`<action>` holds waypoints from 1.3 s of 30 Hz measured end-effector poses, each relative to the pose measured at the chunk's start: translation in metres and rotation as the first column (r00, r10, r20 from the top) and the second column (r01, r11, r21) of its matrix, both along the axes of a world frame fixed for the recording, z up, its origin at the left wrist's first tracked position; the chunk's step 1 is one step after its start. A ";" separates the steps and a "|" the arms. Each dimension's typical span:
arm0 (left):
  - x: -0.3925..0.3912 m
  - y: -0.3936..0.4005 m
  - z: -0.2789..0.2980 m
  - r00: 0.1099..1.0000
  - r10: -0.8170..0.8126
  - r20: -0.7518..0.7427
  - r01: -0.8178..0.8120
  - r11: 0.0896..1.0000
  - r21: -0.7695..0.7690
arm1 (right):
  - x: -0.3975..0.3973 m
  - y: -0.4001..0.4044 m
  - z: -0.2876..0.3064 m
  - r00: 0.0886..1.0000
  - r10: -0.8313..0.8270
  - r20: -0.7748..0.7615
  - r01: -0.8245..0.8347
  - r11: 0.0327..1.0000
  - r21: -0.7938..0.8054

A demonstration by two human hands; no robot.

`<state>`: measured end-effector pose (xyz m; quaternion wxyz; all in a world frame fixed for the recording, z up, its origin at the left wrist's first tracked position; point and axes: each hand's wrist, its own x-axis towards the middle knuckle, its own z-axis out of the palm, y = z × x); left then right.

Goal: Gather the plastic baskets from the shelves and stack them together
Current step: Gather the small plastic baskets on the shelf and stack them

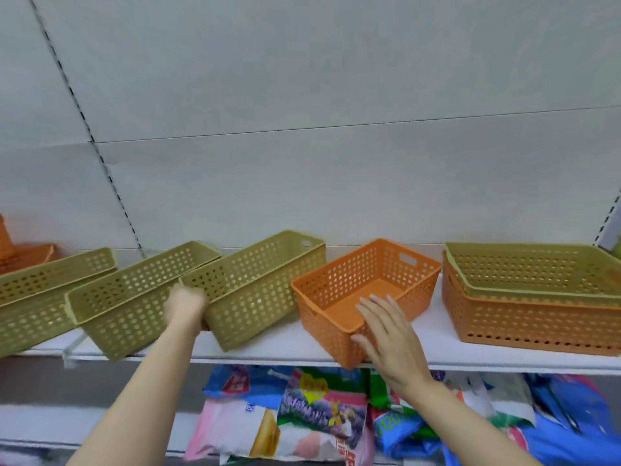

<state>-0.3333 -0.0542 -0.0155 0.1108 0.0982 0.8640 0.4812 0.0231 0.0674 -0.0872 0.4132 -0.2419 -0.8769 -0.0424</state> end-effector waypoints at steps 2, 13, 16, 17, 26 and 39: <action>-0.004 -0.007 0.018 0.999 -0.026 0.025 0.024 0.997 0.068 | -0.010 -0.007 -0.002 0.999 -0.010 -0.038 0.010 1.000 -0.003; 0.013 -0.040 0.114 0.965 -0.205 0.166 0.100 0.866 0.490 | -0.076 -0.037 -0.002 0.993 -0.050 -0.105 0.042 0.996 -0.085; 0.016 -0.038 0.128 0.963 -0.248 0.105 0.158 0.834 0.528 | -0.112 -0.057 -0.001 0.994 -0.083 -0.074 0.078 0.994 -0.072; 0.017 -0.038 0.130 0.964 -0.255 0.080 0.175 0.828 0.532 | -0.123 -0.062 0.000 0.993 -0.088 -0.075 0.083 0.995 -0.063; -0.016 -0.031 0.110 0.967 -0.244 -0.071 0.240 0.785 0.570 | -0.086 -0.005 0.033 0.916 -0.347 -0.203 0.303 0.927 -0.221; -0.027 0.006 0.107 0.973 -0.154 -0.170 0.227 0.754 0.616 | -0.034 0.037 0.044 0.680 -0.557 -0.477 -0.127 0.551 -0.825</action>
